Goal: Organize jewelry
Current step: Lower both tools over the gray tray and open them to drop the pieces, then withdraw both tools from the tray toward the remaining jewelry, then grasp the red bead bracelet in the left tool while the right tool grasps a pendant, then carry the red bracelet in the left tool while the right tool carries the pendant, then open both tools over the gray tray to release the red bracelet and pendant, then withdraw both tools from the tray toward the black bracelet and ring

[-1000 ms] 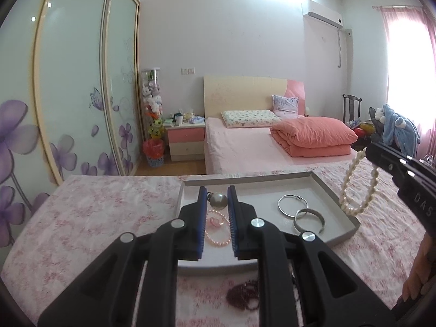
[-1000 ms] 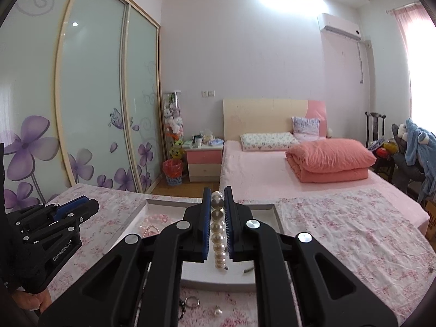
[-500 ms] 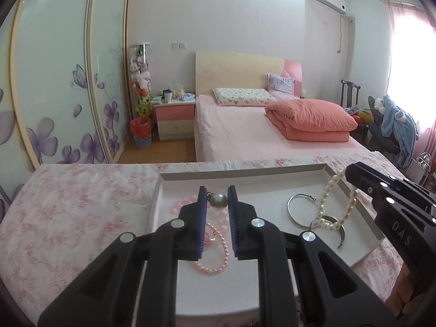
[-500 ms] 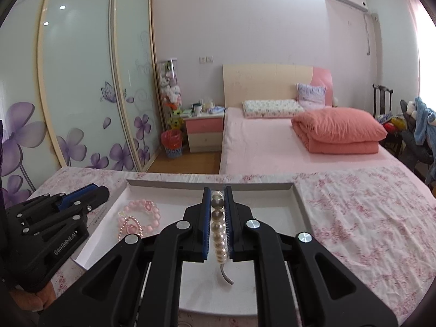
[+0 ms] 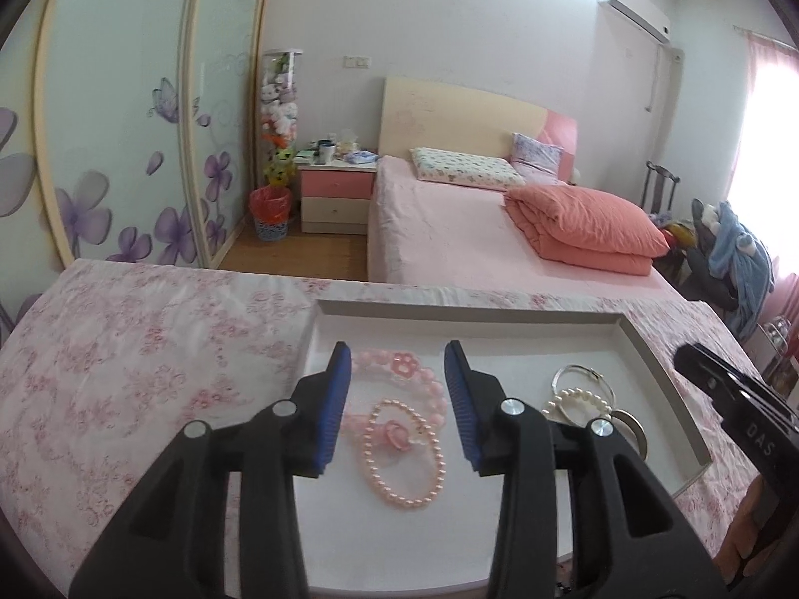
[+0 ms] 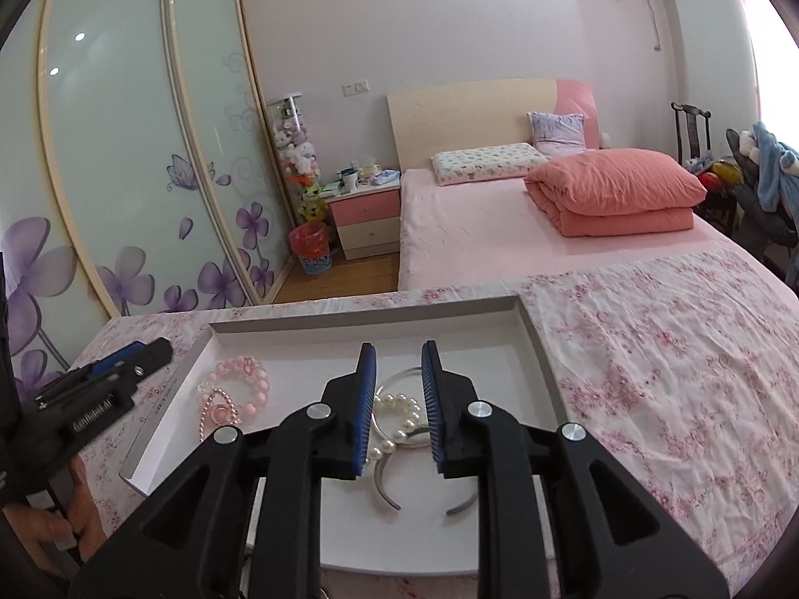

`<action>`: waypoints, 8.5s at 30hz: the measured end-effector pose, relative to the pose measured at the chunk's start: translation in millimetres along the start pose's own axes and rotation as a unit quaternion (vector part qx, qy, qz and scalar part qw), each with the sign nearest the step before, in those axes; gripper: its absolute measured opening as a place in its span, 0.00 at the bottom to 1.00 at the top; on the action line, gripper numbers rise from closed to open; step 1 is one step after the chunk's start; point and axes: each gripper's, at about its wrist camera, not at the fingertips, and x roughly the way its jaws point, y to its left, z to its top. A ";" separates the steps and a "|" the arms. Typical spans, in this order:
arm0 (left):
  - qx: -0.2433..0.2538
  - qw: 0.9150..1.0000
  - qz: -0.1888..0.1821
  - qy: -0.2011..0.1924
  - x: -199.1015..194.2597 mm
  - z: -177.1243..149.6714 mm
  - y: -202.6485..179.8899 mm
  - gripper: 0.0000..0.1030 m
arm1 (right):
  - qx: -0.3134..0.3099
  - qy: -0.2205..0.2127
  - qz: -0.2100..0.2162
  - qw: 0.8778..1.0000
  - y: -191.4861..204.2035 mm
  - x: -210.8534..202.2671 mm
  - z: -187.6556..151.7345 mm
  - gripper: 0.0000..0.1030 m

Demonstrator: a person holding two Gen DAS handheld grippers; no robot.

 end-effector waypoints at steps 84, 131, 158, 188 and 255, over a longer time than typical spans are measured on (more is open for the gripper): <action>0.031 0.988 0.006 0.149 -37.9 -112.0 5.6 0.19 | -0.034 0.168 -0.043 0.984 -14.1 -20.6 -96.9 0.14; 0.034 0.990 -0.002 0.135 -45.1 -111.8 5.9 0.13 | -0.053 0.130 -0.046 0.989 -8.6 -36.0 -92.0 0.14; 0.020 0.996 -0.043 -0.069 -170.0 -46.3 1.7 0.13 | -0.073 -0.104 0.013 0.992 21.5 -132.8 -32.6 0.14; 0.045 0.997 -0.029 -0.062 -120.3 -28.7 -28.4 0.13 | -0.059 -0.094 0.019 0.994 25.0 -89.3 -10.1 0.14; 0.022 0.999 -0.011 0.049 -68.4 -75.2 10.8 0.44 | -0.086 0.121 0.023 0.989 17.3 -21.7 -76.3 0.34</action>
